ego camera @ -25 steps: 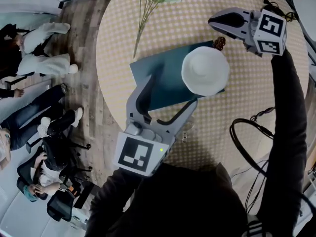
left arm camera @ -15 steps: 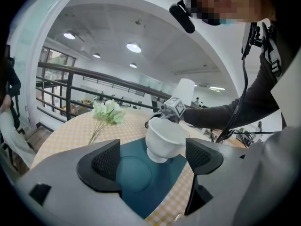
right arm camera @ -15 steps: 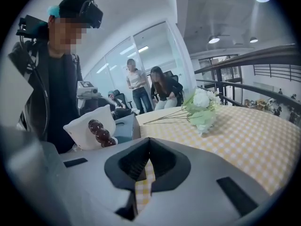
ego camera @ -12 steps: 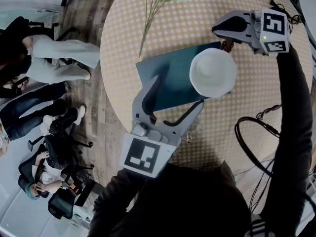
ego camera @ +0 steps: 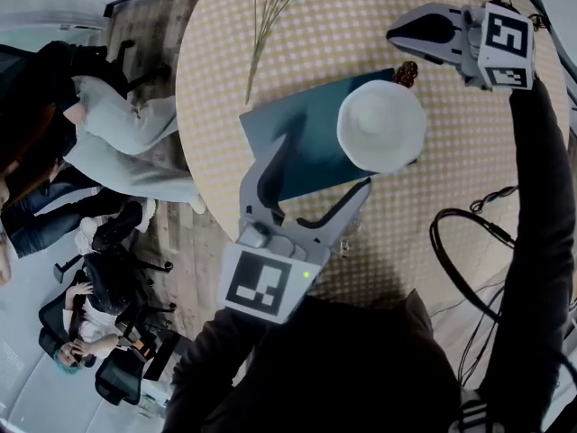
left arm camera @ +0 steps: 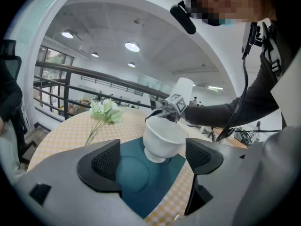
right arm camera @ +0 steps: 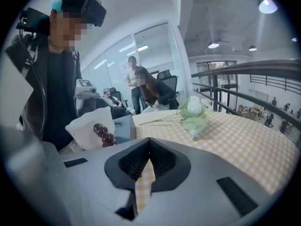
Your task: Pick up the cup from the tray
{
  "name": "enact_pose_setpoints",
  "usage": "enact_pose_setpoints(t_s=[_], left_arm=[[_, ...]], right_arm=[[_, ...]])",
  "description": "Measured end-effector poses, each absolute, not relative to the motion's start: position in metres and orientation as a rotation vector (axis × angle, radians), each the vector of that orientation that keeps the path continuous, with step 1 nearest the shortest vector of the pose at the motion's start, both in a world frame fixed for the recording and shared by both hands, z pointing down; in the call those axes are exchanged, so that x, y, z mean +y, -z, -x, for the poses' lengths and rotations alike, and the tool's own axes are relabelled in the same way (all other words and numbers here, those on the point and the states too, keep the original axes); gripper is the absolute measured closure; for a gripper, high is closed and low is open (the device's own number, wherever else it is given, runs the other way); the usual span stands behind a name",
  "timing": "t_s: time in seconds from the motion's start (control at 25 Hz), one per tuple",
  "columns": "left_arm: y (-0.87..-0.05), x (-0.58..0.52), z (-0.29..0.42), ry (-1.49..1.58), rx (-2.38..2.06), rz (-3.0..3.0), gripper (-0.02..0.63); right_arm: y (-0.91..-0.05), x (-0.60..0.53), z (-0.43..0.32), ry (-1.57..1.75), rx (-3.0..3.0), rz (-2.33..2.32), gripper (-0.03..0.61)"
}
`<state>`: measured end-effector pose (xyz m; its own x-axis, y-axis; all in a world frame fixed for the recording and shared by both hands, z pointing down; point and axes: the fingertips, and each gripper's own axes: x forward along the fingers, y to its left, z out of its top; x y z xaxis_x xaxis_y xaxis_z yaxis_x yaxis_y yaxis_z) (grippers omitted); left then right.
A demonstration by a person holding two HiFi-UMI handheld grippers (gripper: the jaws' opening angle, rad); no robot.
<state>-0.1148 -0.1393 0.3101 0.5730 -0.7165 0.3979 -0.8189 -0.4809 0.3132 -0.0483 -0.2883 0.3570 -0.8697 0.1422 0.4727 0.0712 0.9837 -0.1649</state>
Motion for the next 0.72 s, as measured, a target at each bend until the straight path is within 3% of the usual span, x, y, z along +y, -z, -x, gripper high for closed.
enact_pose_setpoints(t_s=[0.72], left_arm=[[-0.321, -0.143, 0.112, -0.295, -1.221, -2.336, 0.175]], right_arm=[[-0.367, -0.258, 0.049, -0.209, -2.525, 0.331, 0.571]])
